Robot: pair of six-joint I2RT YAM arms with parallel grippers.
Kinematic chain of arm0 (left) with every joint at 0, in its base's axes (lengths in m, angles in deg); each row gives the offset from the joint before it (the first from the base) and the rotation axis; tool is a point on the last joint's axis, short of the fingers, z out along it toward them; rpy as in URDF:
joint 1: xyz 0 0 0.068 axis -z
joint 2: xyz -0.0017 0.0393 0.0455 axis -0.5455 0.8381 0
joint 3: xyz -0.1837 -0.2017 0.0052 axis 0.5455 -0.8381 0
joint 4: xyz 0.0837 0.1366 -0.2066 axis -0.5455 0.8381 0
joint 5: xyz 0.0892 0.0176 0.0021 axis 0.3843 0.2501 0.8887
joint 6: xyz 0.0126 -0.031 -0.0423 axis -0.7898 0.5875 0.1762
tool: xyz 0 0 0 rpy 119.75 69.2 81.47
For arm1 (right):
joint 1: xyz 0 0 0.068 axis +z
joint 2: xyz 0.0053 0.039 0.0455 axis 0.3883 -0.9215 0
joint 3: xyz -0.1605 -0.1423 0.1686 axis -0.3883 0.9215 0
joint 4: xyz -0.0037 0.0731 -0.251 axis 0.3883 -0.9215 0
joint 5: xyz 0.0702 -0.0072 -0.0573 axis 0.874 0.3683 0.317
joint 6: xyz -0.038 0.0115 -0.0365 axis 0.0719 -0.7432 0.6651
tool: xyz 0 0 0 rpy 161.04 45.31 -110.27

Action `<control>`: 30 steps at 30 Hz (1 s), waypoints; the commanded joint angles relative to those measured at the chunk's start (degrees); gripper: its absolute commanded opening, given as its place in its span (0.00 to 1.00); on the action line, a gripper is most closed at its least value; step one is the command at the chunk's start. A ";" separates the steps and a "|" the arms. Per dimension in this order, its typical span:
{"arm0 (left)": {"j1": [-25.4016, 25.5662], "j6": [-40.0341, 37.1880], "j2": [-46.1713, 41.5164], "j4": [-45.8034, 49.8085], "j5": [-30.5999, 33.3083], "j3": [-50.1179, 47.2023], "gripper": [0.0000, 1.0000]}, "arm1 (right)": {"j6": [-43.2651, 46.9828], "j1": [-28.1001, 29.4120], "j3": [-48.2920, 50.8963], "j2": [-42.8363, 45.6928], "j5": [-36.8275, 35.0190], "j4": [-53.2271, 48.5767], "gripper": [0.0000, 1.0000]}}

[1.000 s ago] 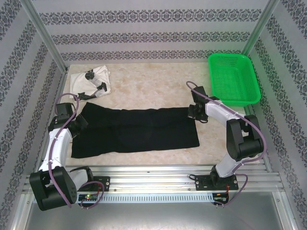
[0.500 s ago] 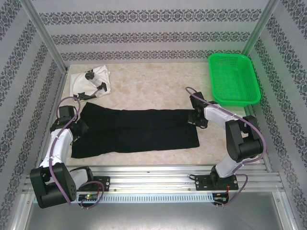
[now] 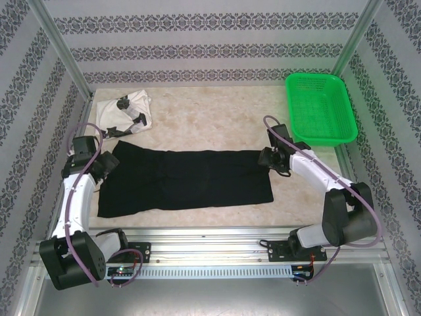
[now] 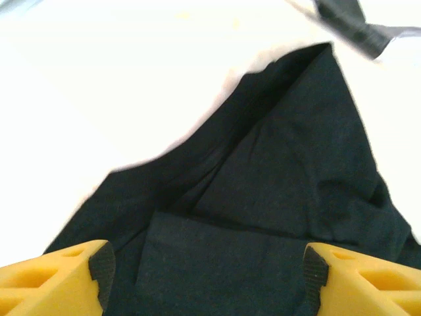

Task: Fold and stack the t-shirts

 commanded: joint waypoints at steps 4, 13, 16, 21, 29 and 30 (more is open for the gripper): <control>-0.55 -0.29 7.26 -4.17 -4.88 0.96 0.81 | 1.20 -1.63 -7.89 -8.40 6.24 -2.70 0.51; -4.38 -1.45 11.43 -2.85 -5.93 0.25 0.79 | -0.48 -2.08 -6.31 -12.55 6.87 -4.07 0.39; -6.06 -1.93 11.70 -2.75 -5.04 -0.02 0.79 | -0.31 -2.19 -4.47 -11.56 7.83 -4.18 0.34; -6.72 -2.65 12.75 -3.44 -5.18 -0.05 0.79 | 0.14 -2.61 -1.97 -10.97 8.84 -7.39 0.29; -6.72 -3.24 13.39 -4.99 -6.39 -0.49 0.78 | 0.39 -3.29 -0.58 -9.72 13.13 -11.37 0.21; -6.72 -3.39 13.40 -5.02 -6.61 -0.54 0.78 | 0.57 -3.15 -0.43 -9.31 13.31 -11.91 0.22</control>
